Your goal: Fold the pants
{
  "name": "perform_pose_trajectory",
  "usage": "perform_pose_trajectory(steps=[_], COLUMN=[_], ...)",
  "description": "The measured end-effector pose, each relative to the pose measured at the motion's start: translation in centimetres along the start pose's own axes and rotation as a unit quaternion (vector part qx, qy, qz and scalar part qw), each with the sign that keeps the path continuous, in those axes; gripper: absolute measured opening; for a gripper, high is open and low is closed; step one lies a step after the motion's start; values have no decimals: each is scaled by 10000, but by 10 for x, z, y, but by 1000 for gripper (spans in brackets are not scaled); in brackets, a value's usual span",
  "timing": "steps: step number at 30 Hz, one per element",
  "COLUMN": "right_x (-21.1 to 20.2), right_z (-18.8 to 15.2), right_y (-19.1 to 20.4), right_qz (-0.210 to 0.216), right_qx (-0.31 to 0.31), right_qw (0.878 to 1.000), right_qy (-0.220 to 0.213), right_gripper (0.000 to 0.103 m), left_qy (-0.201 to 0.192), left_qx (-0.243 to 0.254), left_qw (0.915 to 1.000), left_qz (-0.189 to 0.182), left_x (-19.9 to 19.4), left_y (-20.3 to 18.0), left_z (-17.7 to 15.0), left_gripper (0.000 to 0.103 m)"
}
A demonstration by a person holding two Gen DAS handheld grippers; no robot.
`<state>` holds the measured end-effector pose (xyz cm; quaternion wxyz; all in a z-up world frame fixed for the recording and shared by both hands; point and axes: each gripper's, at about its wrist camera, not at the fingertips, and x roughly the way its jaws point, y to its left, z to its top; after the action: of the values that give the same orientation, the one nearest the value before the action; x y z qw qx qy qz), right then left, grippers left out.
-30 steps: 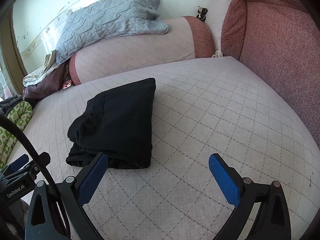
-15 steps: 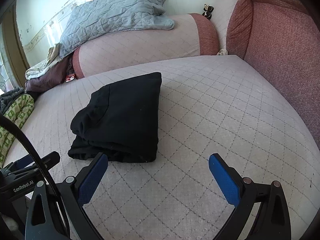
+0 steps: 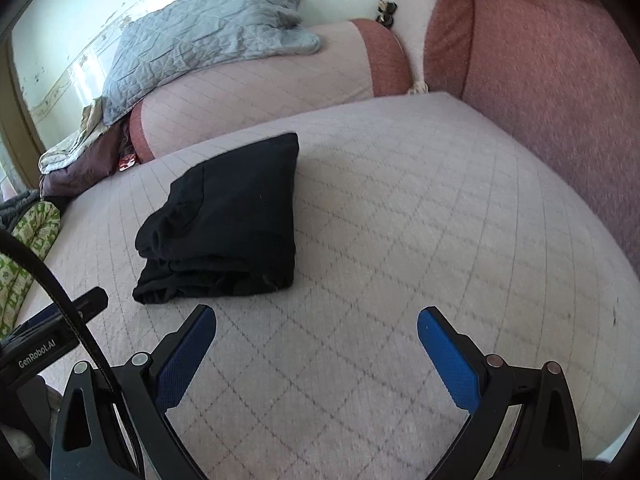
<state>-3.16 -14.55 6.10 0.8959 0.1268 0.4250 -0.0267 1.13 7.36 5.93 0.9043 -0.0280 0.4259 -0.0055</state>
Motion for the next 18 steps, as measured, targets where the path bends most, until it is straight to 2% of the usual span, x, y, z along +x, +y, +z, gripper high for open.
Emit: perform_pose_trajectory(steps=[3, 6, 11, 14, 18], right_x=[3, 2, 21, 59, 114], right_z=[-2, 8, 50, 74, 85], right_y=[-3, -7, -11, -14, -19], right_qz=[141, 357, 660, 1088, 1666], right_qx=[115, 247, 376, 541, 1073], right_qw=[9997, 9990, 9969, 9915, 9750], right_qy=[163, 128, 189, 471, 1005], right_gripper=[103, 103, 103, 103, 103], left_qy=[45, 68, 559, 944, 1517], left_qx=[-154, -459, -663, -638, -853], left_qw=[9997, 9975, 9899, 9827, 9636], left_qz=[-196, -530, -1121, -1457, -2029], left_x=[1, 6, 49, 87, 132], left_y=[6, 20, 24, 14, -1], left_z=[6, 28, 68, 78, 77], left_gripper=[103, 103, 103, 103, 103])
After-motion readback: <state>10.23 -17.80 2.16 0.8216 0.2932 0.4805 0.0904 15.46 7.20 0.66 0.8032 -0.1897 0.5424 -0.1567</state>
